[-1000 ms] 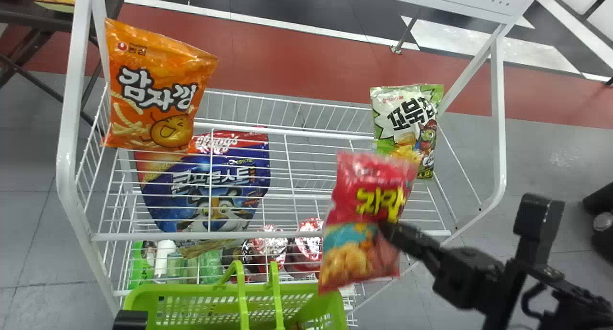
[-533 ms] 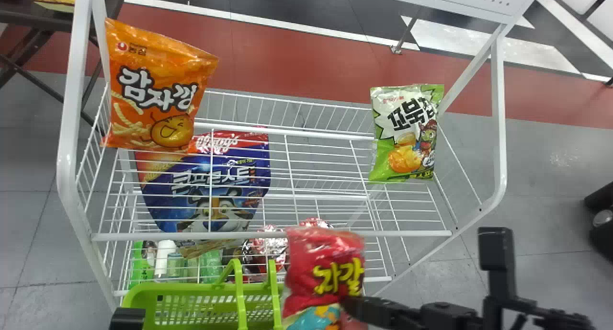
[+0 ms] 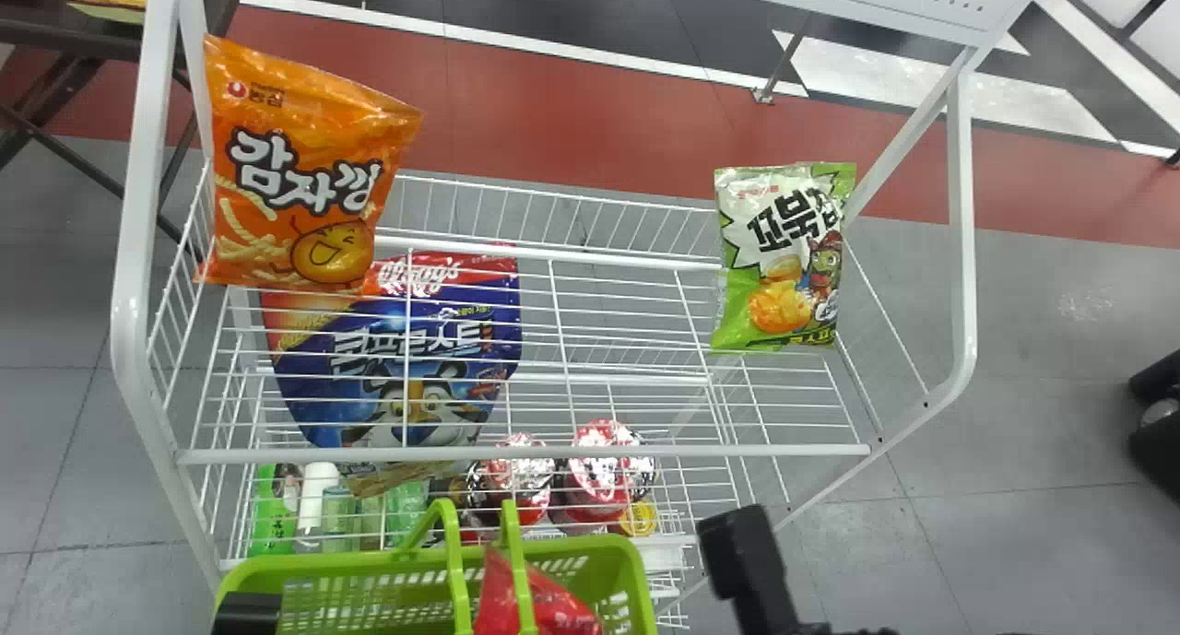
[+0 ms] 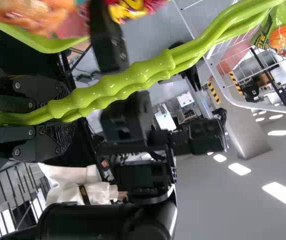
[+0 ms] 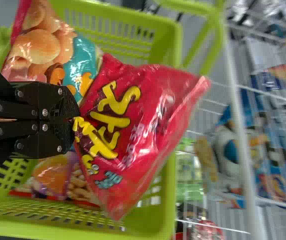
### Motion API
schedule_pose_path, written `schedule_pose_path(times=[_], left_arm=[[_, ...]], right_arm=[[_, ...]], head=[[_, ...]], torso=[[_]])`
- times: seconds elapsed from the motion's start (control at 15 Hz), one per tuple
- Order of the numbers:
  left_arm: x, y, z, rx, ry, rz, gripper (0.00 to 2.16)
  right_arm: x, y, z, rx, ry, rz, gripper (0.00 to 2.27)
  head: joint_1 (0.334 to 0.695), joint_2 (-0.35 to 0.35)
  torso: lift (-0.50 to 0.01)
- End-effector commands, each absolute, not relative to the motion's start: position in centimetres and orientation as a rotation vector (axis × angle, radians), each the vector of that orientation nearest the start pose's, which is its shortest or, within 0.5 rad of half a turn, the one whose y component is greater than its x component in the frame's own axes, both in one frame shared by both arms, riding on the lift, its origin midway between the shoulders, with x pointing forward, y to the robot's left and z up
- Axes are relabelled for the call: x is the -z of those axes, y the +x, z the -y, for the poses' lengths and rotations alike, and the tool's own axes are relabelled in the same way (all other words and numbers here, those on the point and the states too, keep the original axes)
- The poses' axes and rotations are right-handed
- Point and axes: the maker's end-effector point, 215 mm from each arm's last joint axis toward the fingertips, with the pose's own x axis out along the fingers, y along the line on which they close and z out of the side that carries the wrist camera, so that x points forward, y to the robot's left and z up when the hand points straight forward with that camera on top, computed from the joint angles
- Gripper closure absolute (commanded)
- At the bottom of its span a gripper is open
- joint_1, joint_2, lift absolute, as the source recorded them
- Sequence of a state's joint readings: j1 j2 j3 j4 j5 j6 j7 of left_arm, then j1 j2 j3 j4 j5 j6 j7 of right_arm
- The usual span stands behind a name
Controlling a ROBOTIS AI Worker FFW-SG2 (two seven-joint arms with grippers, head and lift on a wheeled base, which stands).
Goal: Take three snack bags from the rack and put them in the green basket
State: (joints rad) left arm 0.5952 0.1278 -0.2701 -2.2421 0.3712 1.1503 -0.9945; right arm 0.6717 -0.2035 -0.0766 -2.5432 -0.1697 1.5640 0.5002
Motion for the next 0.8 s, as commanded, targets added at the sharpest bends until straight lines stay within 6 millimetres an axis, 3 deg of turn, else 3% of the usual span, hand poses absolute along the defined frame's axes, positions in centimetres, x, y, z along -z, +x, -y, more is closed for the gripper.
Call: schedule_pose_path(times=[0.0,0.07,0.33,0.47,0.53,0.67,0.73], left_arm=[[38.7,12.6,7.7,1.385,-0.777,-0.964,1.76],[38.6,12.7,7.8,1.387,-0.778,-0.961,1.76],[38.5,12.6,7.9,1.391,-0.78,-0.961,1.76],[38.5,12.6,7.9,1.392,-0.781,-0.96,1.76],[38.5,12.5,7.9,1.392,-0.784,-0.961,1.76],[38.4,12.3,8.1,1.397,-0.781,-0.96,1.76],[38.4,12.2,8.3,1.4,-0.78,-0.962,1.76]], right_arm=[[50.1,16.1,16.7,-0.501,0.145,-1.311,0.55],[49.7,16.1,16.7,-0.503,0.144,-1.305,0.0],[46.4,17.4,17.2,-0.489,0.129,-1.218,0.06],[46.3,17.3,17.8,-0.448,0.163,-1.215,0.06],[45.8,19.2,18.1,-0.434,0.165,-1.141,0.07],[42.0,27.4,18.6,-0.43,0.144,-0.8,0.07],[39.7,30.4,19.1,-0.428,0.137,-0.648,0.07]], head=[[0.695,-0.35],[0.695,-0.35],[0.695,-0.35],[0.695,-0.35],[0.695,-0.35],[0.695,-0.35],[0.695,-0.35]], torso=[[-0.006],[-0.006],[-0.006],[-0.006],[-0.006],[-0.006],[-0.006]])
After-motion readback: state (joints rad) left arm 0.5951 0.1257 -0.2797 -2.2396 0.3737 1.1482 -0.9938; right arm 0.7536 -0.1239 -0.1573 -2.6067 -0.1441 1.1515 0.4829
